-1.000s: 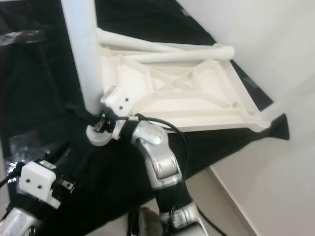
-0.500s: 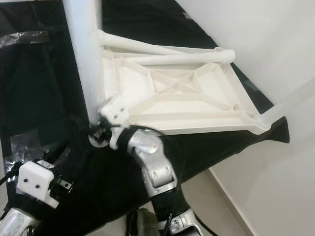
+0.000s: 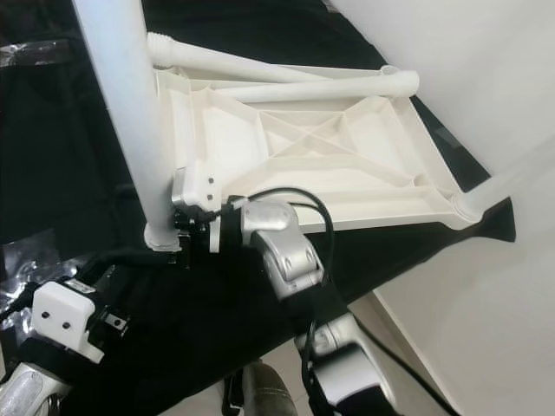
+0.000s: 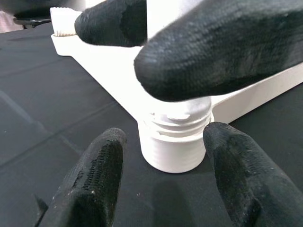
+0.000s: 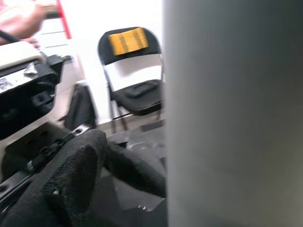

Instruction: Building children table

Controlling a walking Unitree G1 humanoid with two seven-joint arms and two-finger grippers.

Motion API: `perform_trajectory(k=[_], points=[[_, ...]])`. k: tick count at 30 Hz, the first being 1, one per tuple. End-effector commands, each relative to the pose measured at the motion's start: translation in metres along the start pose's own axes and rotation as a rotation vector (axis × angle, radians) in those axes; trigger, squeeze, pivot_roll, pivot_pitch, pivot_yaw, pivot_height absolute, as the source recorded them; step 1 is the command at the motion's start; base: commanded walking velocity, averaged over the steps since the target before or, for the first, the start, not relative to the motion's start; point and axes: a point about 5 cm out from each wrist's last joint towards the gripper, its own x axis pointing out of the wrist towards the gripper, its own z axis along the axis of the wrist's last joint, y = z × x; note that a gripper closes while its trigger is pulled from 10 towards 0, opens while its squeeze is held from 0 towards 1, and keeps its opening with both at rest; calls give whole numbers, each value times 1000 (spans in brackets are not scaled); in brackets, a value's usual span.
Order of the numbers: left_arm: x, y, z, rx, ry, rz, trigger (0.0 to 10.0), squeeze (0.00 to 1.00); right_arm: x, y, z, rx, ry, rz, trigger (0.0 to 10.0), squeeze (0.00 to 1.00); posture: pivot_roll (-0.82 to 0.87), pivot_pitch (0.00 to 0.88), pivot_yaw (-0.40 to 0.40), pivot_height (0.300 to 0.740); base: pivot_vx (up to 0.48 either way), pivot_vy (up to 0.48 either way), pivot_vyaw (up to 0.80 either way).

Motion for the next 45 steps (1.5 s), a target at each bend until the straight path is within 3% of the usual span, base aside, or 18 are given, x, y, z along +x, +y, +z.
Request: perform_trajectory(k=[1,2,3,14,20,21,22,23,24,25,27,35,36,38,39,41,42,45], points=[[-3,-4,-3,-11,20,-6,10000,0,6,5,-4,16,-9,89,3725,0,305,285,-201,740,0,0,0],[-4,-4,-2,-11,21,-6,10000,0,7,2,-2,19,-11,115,3725,0,305,285,-201,740,0,0,0],[-4,-4,-2,-12,22,-6,10000,0,8,0,0,32,-23,144,0,0,307,289,-198,740,0,0,0],[-5,-5,-1,-15,26,-7,10000,0,3,-6,2,56,-52,176,0,0,304,296,-196,740,0,0,0],[-6,-5,0,-17,24,-10,10000,0,-17,-8,-17,36,-11,-217,0,0,278,306,-201,740,0,0,0],[-6,-5,0,-16,24,-9,10000,0,-19,-9,-25,79,-5,-407,0,0,272,311,-203,740,0,0,0],[-6,-5,0,-16,24,-9,10000,0,-19,-9,-25,79,-5,-407,0,0,272,311,-203,740,0,0,0],[-7,-4,1,-15,25,-9,10000,0,-23,-2,-40,107,74,-698,0,0,266,315,-197,740,0,0,0],[-7,-2,1,-14,26,-10,10000,0,-25,17,-53,133,135,-843,0,0,262,318,-195,740,0,0,0],[-7,-2,1,-14,26,-10,10000,0,-25,17,-53,133,135,-843,0,0,262,318,-195,740,0,0,0],[-7,0,0,-11,30,-15,10000,0,-22,43,-58,164,155,-917,0,0,259,312,-175,740,0,0,0],[-6,2,-2,-6,37,-17,10000,0,-18,27,-50,145,104,-881,0,0,271,299,-175,740,0,0,0],[-6,2,-3,-2,38,-12,10000,0,-16,23,-50,142,104,-876,9490,0,276,295,-175,740,0,0,0],[-6,2,-3,2,40,-7,10000,0,-14,20,-49,141,99,-862,10000,0,277,294,-175,740,0,0,0],[-6,3,-3,6,42,-3,10000,0,-12,16,-46,151,67,-807,10000,333,283,289,-176,740,0,0,0],[-6,3,-3,6,42,-3,10000,0,-12,16,-46,151,67,-807,10000,333,283,289,-176,740,0,0,0],[-6,3,-4,12,45,-1,10000,0,-10,13,-40,160,34,-749,10000,1000,283,289,-176,740,0,0,0],[-7,0,-5,19,60,-33,10000,0,-12,2,-25,154,-58,-587,10000,1000,302,277,-169,740,0,0,0]])
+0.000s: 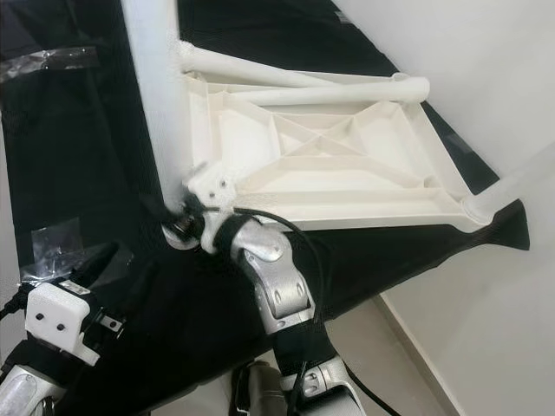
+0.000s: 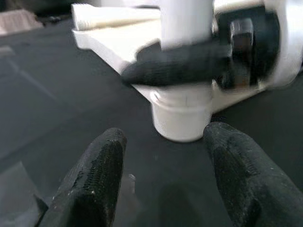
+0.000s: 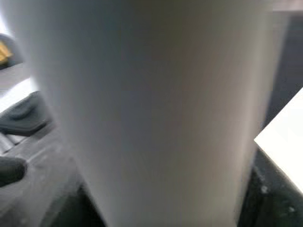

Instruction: Building children table

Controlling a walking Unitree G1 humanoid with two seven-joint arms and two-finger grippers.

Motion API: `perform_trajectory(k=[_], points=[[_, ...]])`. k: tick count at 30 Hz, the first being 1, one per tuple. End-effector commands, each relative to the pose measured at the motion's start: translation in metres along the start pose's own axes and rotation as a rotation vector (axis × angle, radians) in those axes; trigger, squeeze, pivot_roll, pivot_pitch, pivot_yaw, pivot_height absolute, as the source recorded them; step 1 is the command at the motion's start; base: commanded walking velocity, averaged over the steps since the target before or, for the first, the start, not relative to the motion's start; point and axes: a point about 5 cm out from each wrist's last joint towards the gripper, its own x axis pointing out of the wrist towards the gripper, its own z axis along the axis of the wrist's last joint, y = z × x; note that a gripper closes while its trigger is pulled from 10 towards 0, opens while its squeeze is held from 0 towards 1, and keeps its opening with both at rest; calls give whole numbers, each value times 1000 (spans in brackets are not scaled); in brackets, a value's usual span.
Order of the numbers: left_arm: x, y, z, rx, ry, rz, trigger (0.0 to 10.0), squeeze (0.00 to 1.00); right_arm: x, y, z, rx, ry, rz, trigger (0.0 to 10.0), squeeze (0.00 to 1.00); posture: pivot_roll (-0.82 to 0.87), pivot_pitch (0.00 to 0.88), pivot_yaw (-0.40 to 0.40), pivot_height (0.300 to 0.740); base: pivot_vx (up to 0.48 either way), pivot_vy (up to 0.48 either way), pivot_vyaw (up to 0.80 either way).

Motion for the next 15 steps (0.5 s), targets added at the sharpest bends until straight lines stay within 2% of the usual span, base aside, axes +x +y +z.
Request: perform_trajectory(k=[1,2,3,5,8,10,15], points=[[-2,-6,-6,1,42,-49,10000,0,1,-4,18,-7,-74,131,10000,569,315,275,-172,740,0,0,0],[-3,-8,-6,2,46,-70,10000,0,0,-8,26,-45,-85,213,10000,0,318,270,-174,740,0,0,0],[-3,-8,-6,2,46,-70,10000,0,0,-8,26,-45,-85,213,10000,0,318,270,-174,740,0,0,0],[-3,-10,-7,5,50,-88,10000,0,-1,-11,31,-90,-72,325,10000,0,323,261,-175,740,0,0,0],[-4,-10,-7,12,53,-90,10000,0,-2,-13,30,-107,-49,391,10000,0,330,258,-175,740,0,0,0],[-5,-12,-5,38,58,-94,10000,0,-5,-16,29,-122,-12,530,10000,0,340,256,-175,740,0,0,0],[-9,-12,2,79,74,-92,10000,0,0,-28,35,-156,49,633,10000,0,359,253,-175,740,0,0,0]])
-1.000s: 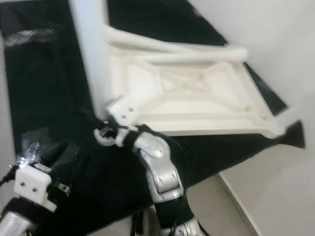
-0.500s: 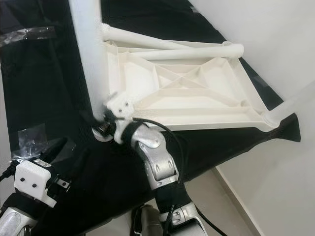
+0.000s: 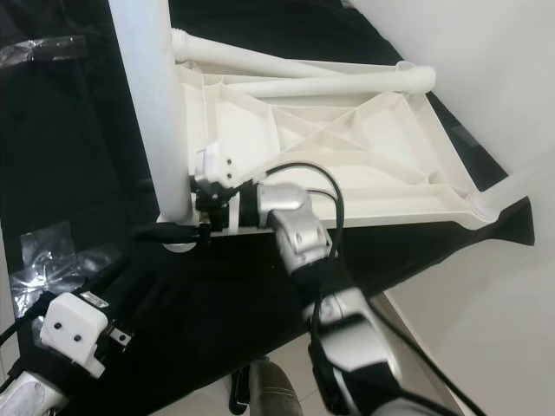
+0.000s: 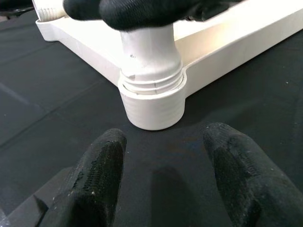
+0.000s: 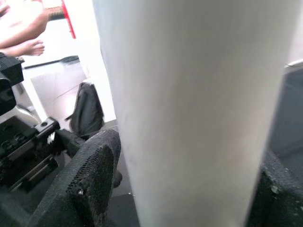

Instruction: Building children table

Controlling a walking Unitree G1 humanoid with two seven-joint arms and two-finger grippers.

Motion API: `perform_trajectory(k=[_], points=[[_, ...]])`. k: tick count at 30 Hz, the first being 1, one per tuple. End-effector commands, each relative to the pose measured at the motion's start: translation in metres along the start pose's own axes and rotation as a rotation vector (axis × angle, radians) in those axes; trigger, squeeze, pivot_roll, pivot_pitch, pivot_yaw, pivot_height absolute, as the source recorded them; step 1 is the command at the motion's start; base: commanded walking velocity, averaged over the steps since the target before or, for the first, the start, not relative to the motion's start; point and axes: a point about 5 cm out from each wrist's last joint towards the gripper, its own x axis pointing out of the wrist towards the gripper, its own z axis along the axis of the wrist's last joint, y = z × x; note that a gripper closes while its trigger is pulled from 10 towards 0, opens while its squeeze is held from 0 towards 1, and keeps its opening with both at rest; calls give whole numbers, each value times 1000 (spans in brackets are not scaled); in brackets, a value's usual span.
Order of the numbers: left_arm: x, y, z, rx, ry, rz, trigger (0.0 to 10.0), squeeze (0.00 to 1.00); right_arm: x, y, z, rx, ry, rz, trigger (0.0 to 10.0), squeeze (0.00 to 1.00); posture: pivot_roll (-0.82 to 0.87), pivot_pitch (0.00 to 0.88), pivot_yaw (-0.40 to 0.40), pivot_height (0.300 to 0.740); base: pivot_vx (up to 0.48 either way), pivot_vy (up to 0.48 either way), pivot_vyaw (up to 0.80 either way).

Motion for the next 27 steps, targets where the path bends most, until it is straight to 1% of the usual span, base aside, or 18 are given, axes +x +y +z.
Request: perform_trajectory(k=[1,5,6,7,8,9,12,14,15,16,19,20,21,22,24,25,26,27], points=[[-3,-2,1,3,23,-12,10000,0,1,1,-5,6,12,36,10000,0,359,253,-175,740,0,0,0],[-4,1,6,-37,26,22,10000,0,2,-6,-1,-16,33,51,10000,0,360,257,-164,740,0,0,0],[-5,1,8,-44,22,28,10000,0,2,-9,2,-19,34,55,7059,0,360,257,-162,740,0,0,0],[-6,1,11,-40,20,25,10000,0,0,-11,4,-22,33,62,2275,0,361,259,-159,740,0,0,0],[-6,1,11,-40,20,25,10000,0,0,-11,4,-22,33,62,2275,0,361,259,-159,740,0,0,0],[-8,2,14,-35,13,24,10000,0,-3,-11,4,-17,38,84,0,0,362,262,-155,740,0,0,0],[-10,3,21,-39,-9,50,10000,0,-10,-10,0,-19,79,120,0,0,355,265,-145,740,0,0,0],[-13,0,30,-57,-34,81,10000,0,-22,-9,-4,-13,112,138,0,0,349,274,-140,740,0,0,0],[-13,0,30,-57,-34,81,10000,0,-22,-9,-4,-13,112,138,0,0,349,274,-140,740,0,0,0],[-16,-2,33,-63,-39,96,10000,0,-30,-8,-6,-5,121,132,0,0,343,283,-143,740,0,0,0],[-19,-3,34,-65,-36,109,10000,0,-38,-7,-9,0,133,118,0,0,343,283,-143,740,0,0,0],[-22,-3,34,-67,-27,117,10000,0,-46,-5,-13,2,148,88,0,0,335,292,-150,740,0,0,0],[-26,-3,34,-77,-19,133,10000,0,-53,-3,-22,4,165,-10,0,0,322,306,-163,740,0,0,0],[-26,-3,34,-77,-19,133,10000,0,-53,-3,-22,4,165,-10,0,0,322,306,-163,740,0,0,0],[-31,1,37,-104,-16,163,10000,0,-59,2,-44,51,192,-319,0,0,321,323,-177,740,0,0,0],[-31,1,37,-104,-16,163,10000,0,-59,2,-44,51,192,-319,0,0,321,323,-177,740,0,0,0],[-34,3,38,-113,-15,175,10000,0,-54,8,-59,101,199,-643,0,0,311,332,-175,740,0,0,0],[-36,5,40,-120,-13,180,10000,0,-35,43,-73,176,214,-768,0,0,300,349,-154,740,0,0,0]])
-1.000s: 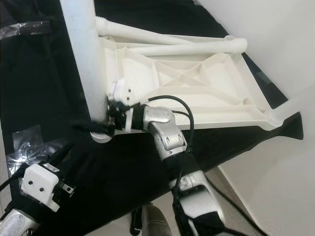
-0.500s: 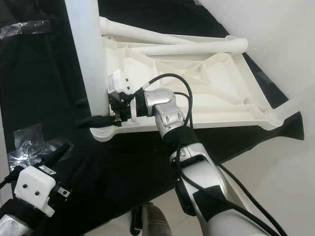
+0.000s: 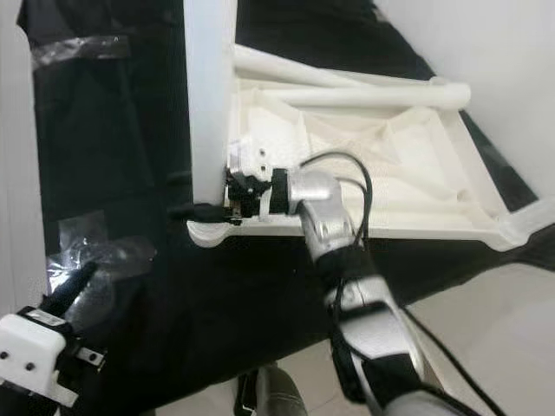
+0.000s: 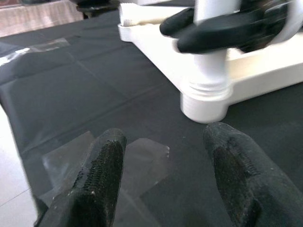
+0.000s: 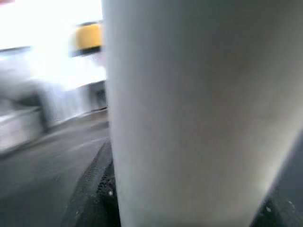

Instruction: Building children table

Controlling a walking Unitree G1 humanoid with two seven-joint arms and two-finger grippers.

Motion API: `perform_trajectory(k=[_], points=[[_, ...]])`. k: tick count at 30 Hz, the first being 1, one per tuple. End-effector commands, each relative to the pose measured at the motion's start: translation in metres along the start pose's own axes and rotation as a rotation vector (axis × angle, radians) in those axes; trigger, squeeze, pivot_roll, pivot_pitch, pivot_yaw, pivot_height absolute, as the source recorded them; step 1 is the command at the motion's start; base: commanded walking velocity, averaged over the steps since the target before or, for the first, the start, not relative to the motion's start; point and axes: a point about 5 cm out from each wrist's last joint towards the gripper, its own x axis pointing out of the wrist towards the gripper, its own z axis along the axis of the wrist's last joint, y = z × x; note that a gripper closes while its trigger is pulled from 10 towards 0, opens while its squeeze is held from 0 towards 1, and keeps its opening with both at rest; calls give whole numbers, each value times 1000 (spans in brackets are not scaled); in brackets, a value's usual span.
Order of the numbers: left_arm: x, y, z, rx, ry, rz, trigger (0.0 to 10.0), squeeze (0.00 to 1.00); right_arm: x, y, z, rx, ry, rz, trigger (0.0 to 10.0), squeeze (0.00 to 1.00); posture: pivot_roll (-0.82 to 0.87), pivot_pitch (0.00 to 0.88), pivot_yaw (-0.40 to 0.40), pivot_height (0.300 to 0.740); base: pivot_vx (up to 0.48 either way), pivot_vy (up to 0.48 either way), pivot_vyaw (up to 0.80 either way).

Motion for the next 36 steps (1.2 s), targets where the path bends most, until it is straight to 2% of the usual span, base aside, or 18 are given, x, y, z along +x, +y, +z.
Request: perform_trajectory(k=[1,2,4,5,7,9,10,11,14,15,17,20,21,22,26,29,32,36], points=[[-4,1,4,-29,-2,10,10000,0,-23,23,-49,109,250,-265,0,0,300,349,-154,740,0,0,0],[-4,2,3,-41,2,8,10000,0,-24,49,-51,175,246,-354,0,0,282,356,-144,740,0,0,0],[-4,2,3,-41,2,8,10000,0,-24,49,-51,175,246,-354,0,0,282,356,-144,740,0,0,0],[-4,2,2,-52,4,4,10000,0,-25,58,-47,195,230,-418,0,0,264,337,-127,740,0,0,0],[-1,0,0,-63,5,-7,10000,0,-21,58,-45,191,211,-397,0,0,263,339,-120,740,0,0,0],[3,-3,-3,-72,4,-18,10000,0,-17,49,-43,166,196,-383,0,0,265,334,-120,740,0,0,0],[5,-4,-3,-74,1,-18,10000,0,-16,47,-43,160,199,-375,10000,0,263,333,-123,740,0,0,0],[5,-4,-3,-74,1,-18,10000,0,-16,47,-43,160,199,-375,10000,0,263,333,-123,740,0,0,0],[6,-5,-4,-76,-1,-24,10000,0,-11,51,-35,171,160,-253,10000,0,268,330,-129,740,0,0,0],[6,-6,-5,-69,3,-31,10000,0,-8,54,-29,194,137,-170,10000,1000,270,326,-130,740,0,0,0],[6,-5,-6,-74,7,-37,10000,0,-6,57,-9,143,79,-46,10000,1000,277,319,-130,740,0,0,0],[6,-5,-7,-75,9,-40,10000,0,-5,54,-2,135,47,13,10000,1000,280,315,-132,740,0,0,0],[7,-6,-7,-76,8,-48,10000,0,-4,47,6,81,25,93,10000,0,292,307,-131,740,0,0,0],[7,-8,-8,-70,8,-56,10000,0,-1,40,15,44,1,182,10000,0,292,307,-131,740,0,0,0],[8,-9,-9,-59,8,-68,10000,0,5,33,26,-4,-31,284,10000,0,297,297,-137,740,0,0,0],[10,-9,-8,-44,1,-81,10000,0,12,38,31,-38,-36,528,10000,0,315,292,-137,740,0,0,0],[11,-10,-8,-44,-1,-84,10000,0,11,36,30,-44,-21,584,10000,0,321,289,-136,740,0,0,0],[11,-12,-7,-42,-4,-96,10000,0,14,17,24,-11,41,633,10000,0,322,285,-140,740,0,0,0]])
